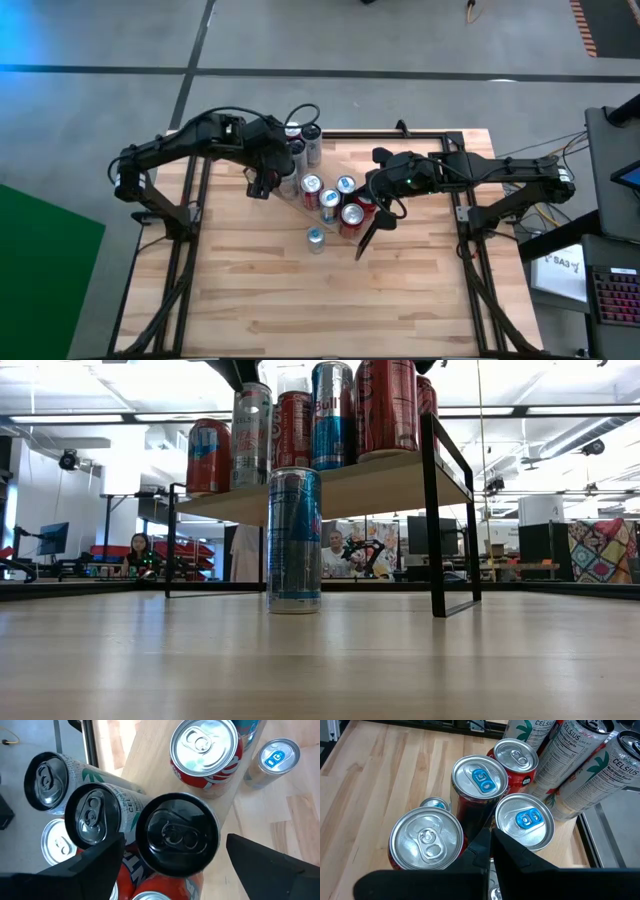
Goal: Place canned beverage on shelf
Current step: Put the white/pink soda can on the shelf, align with the other white/pink soda cans
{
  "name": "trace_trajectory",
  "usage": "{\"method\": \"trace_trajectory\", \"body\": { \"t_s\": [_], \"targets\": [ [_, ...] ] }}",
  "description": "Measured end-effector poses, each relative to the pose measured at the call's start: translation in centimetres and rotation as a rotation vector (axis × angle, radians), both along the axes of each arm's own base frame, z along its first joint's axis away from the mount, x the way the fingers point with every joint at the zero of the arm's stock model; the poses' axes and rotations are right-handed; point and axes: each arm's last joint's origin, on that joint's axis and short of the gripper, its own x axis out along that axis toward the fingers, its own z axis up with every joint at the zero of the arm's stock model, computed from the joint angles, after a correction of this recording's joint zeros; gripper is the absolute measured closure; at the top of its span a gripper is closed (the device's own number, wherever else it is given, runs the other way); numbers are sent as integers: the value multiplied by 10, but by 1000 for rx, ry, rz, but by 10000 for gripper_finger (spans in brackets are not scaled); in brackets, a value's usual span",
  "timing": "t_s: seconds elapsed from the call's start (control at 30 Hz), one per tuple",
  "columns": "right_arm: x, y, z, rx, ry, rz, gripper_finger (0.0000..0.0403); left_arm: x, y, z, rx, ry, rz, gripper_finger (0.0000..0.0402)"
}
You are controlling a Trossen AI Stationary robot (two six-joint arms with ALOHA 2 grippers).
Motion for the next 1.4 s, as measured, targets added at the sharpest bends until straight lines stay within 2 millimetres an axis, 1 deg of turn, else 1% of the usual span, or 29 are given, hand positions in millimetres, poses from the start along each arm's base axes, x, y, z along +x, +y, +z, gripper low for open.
{"method": "trace_trajectory", "body": {
  "t_s": [0.17, 0.27, 0.37, 0.47, 0.57, 0.67, 0.77, 0.87, 0.97, 1.07, 1.23, 1.4],
  "targets": [
    [0, 0, 0, 0, 0, 0, 394, -10, -2, 6, 13, -1, -12, 62],
    [0, 0, 0, 5, -1, -4, 394, -18, -3, 18, 34, -19, -11, 62],
    [0, 0, 0, 6, -5, -5, 394, -25, -5, 39, 8, -124, 40, 62],
    [1, 0, 1, 2, -11, -1, 394, -30, -7, 62, -89, -302, 157, 62],
    [2, 0, 1, -8, -22, 6, 394, -37, -19, 73, -185, -381, 171, 62],
    [3, 0, 3, -15, -42, 11, 394, -41, -41, 76, -229, -458, 109, 63],
    [4, 0, 4, -15, -58, 11, 394, -46, -65, 69, -233, -517, 42, 63],
    [4, 0, 4, -15, -57, 11, 394, -51, -90, 56, -228, -586, 22, 63],
    [5, 0, 5, -14, -70, 11, 394, -58, -112, 39, -206, -643, 7, 63],
    [7, 0, 8, -14, -105, 11, 394, -63, -129, 17, -175, -687, 6, 63],
    [10, 0, 13, -16, -168, 12, 394, -72, -146, -12, -149, -762, 9, 63],
    [13, 0, 20, -23, -245, 16, 394, -76, -148, -37, -146, -789, 30, 64]
  ]
}}
